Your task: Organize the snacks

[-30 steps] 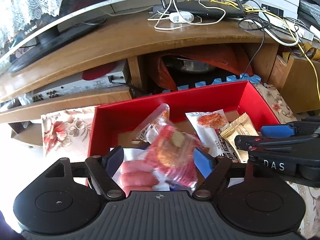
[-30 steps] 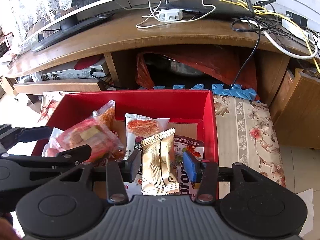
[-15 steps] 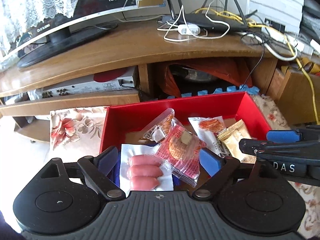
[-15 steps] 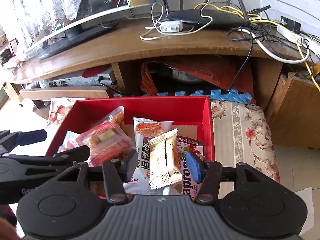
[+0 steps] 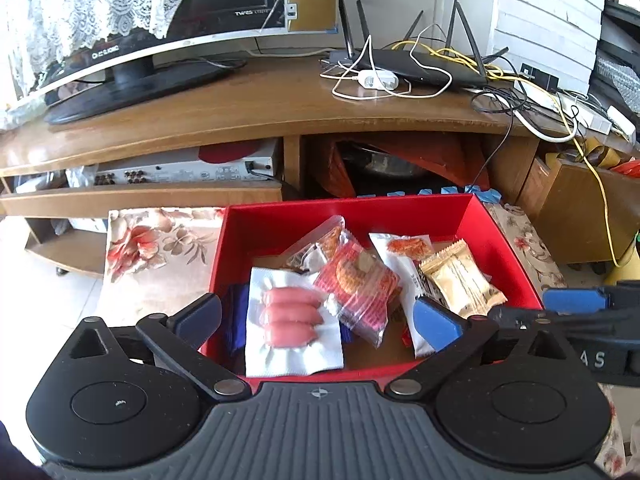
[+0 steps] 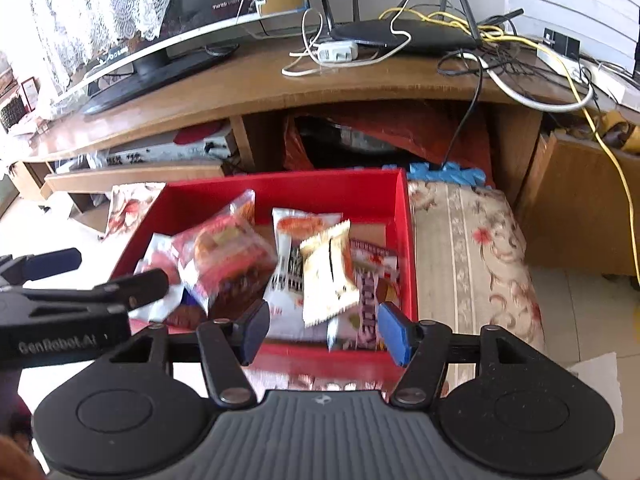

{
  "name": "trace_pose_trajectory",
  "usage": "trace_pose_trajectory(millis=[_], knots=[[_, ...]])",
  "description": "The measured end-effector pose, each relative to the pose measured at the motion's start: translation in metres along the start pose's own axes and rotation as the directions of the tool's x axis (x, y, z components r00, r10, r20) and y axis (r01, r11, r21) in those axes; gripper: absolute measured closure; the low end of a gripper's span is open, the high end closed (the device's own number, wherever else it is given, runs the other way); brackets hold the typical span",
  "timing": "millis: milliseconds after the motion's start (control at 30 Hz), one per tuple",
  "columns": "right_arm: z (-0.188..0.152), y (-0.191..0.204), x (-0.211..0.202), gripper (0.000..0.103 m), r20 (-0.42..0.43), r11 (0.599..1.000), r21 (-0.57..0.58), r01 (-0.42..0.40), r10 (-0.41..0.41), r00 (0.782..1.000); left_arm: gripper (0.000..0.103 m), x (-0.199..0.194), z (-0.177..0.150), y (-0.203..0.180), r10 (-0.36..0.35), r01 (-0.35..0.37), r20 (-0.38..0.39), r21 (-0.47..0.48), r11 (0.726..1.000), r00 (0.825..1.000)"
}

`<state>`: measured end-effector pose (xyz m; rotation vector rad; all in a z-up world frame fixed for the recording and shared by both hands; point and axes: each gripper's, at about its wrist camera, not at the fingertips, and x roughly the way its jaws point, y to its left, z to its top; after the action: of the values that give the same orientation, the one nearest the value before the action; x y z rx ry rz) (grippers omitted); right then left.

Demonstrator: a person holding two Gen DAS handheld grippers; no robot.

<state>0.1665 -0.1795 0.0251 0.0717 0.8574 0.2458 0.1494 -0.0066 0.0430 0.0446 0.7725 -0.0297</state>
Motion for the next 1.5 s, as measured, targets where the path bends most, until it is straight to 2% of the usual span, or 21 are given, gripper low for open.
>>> trace_pose_trajectory(millis=[167, 633, 933, 1167, 1500], knots=[[-0.013, 0.002, -0.013, 0.044, -0.001, 1.000, 0.010, -0.009, 0.009, 1.000, 0.000, -0.008, -0.015, 0.004, -0.035, 0.035, -0.020, -0.018, 0.999, 0.999], [-0.060, 0.011, -0.041, 0.043, -0.036, 1.000, 0.014, -0.026, 0.026, 0.999, 0.000, -0.028, -0.061, 0.012, -0.055, 0.051, -0.083, -0.054, 0.997, 0.995], [-0.085, 0.017, -0.049, 0.043, -0.068, 1.000, 0.012, -0.015, 0.016, 0.998, 0.000, -0.039, -0.088, 0.010, -0.014, 0.010, -0.109, -0.037, 0.999, 0.994], [-0.097, 0.021, -0.055, 0.042, -0.076, 1.000, 0.006, -0.019, 0.020, 0.997, 0.000, -0.048, -0.098, -0.004, 0.110, -0.102, -0.088, 0.085, 0.991, 0.990], [-0.104, 0.022, -0.057, 0.041, -0.090, 1.000, 0.007, -0.011, 0.011, 0.996, 0.000, -0.054, -0.103, -0.008, 0.051, -0.045, -0.090, 0.071, 0.996, 0.995]])
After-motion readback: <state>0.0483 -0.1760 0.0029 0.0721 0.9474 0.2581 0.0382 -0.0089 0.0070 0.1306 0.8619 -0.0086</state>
